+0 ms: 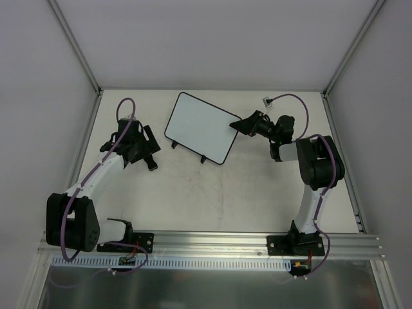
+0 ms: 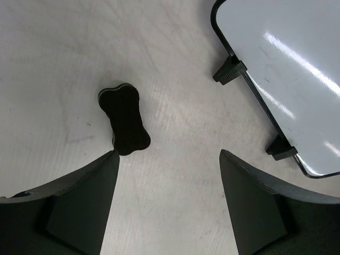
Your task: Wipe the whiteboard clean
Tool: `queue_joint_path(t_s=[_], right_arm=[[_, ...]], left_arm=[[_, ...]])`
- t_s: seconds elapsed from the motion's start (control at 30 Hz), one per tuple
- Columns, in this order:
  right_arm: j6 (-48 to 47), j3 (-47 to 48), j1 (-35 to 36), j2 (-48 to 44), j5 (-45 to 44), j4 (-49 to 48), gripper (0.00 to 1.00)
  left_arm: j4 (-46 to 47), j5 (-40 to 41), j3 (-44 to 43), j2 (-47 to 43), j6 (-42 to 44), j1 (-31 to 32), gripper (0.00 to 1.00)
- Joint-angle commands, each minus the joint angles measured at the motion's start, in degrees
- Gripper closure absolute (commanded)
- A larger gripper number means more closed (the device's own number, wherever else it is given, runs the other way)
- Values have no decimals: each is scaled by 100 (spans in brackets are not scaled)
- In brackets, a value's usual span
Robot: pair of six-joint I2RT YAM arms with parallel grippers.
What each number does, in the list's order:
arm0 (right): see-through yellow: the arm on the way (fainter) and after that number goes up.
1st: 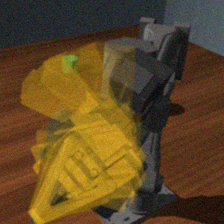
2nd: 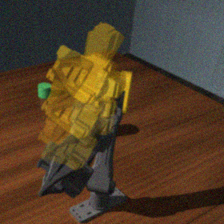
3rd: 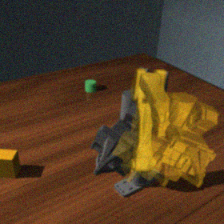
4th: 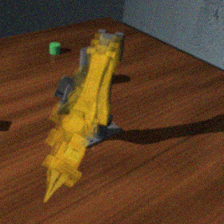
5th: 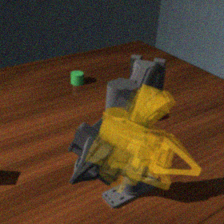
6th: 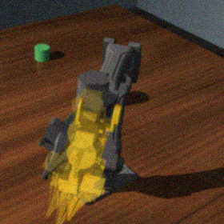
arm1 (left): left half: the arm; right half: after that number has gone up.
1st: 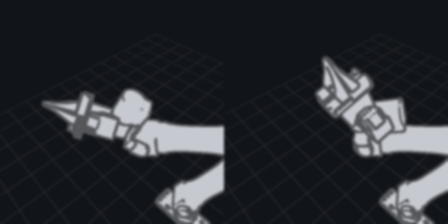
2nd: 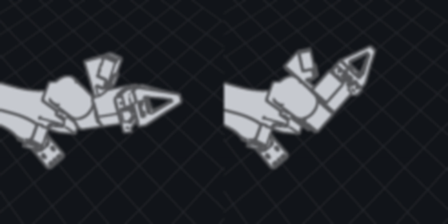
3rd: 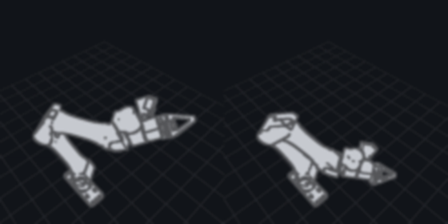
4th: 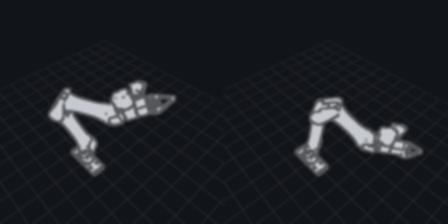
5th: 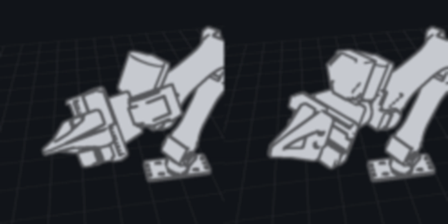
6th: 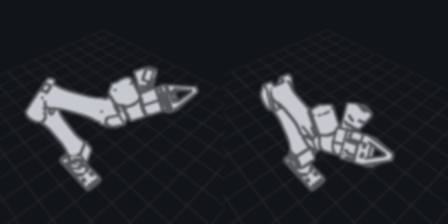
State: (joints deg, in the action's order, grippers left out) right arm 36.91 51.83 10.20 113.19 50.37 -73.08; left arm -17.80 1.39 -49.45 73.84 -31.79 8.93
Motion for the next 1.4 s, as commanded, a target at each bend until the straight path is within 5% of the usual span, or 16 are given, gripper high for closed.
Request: queue_joint_path(t_s=[0.0,0.53,1.07,1.2,1.37], right_arm=[[-34,72,-62,-253,69,-1464,53],[-60,81,-299,-33,-36,-1455,47],[352,204,-1467,-560,-124,-1437,44],[370,-129,-1529,-1043,-264,-1394,36],[292,-568,-1503,-2448,-536,-692,29]], left_arm=[[102,-121,58,-326,-73,-23,24],[145,-121,146,-661,-73,-23,23],[233,-262,296,-1196,-73,-23,14],[242,-271,313,-1433,-82,-23,1],[224,-604,226,-1829,-64,-23,1]])
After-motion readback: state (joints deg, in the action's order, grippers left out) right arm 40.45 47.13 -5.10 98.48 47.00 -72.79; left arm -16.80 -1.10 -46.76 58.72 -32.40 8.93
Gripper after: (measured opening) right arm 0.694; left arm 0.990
